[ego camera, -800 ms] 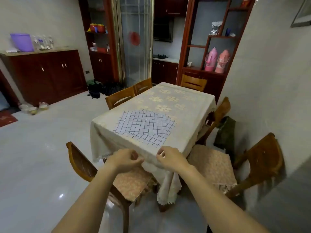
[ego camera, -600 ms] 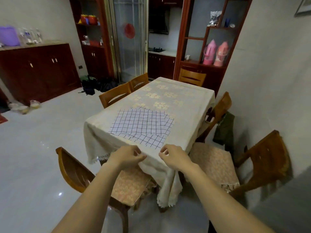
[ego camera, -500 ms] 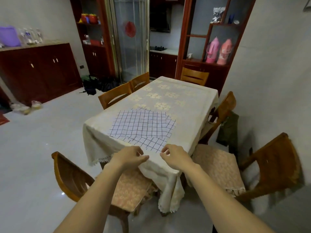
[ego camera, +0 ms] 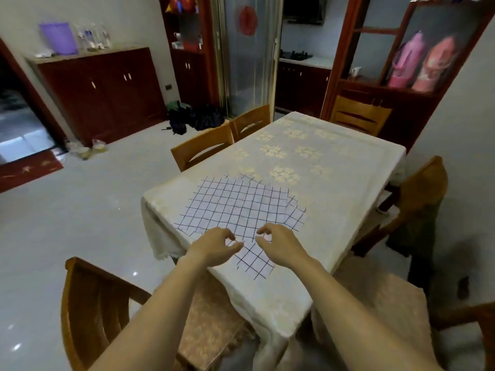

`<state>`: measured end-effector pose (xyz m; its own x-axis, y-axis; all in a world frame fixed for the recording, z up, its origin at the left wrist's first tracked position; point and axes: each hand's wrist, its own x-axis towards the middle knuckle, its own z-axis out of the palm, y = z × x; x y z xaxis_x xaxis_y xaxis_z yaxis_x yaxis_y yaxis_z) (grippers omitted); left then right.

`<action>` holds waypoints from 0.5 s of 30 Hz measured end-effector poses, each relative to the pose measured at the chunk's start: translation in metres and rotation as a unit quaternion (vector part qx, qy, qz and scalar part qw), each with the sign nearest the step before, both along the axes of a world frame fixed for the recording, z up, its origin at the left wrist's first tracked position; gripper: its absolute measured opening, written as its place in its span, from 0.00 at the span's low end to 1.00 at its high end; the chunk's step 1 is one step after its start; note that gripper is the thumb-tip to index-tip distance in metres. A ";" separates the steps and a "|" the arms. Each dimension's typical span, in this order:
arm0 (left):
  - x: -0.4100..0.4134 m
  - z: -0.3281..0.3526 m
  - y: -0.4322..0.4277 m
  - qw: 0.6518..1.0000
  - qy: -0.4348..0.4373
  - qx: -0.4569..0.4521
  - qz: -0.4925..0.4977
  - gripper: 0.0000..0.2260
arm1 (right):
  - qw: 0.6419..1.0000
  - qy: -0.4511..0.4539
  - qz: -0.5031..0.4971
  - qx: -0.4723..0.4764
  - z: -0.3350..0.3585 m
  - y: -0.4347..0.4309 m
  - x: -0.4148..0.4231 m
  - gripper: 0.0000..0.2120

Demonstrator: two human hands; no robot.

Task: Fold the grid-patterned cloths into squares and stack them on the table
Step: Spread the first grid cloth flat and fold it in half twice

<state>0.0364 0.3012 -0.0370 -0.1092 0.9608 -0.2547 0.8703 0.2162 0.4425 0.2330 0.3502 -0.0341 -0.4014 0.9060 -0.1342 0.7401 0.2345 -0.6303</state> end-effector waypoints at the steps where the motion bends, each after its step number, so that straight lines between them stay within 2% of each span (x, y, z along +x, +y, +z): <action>1: -0.004 -0.006 0.008 1.000 -0.003 -0.008 0.009 0.24 | 1.000 0.000 0.004 -0.004 -0.004 0.012 -0.006 0.15; 9: -0.047 -0.065 0.107 0.996 -0.038 -0.067 0.046 0.28 | 0.998 -0.012 0.035 -0.042 -0.046 0.102 -0.058 0.16; 15: -0.078 -0.102 0.176 0.993 -0.051 -0.082 0.066 0.29 | 0.994 -0.080 0.041 -0.059 -0.074 0.180 -0.090 0.18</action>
<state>-0.0412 0.4767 -0.1394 -0.1965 0.8848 -0.4226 0.7820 0.4014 0.4769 0.1426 0.5301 -0.1083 -0.4372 0.8456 -0.3062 0.8152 0.2288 -0.5321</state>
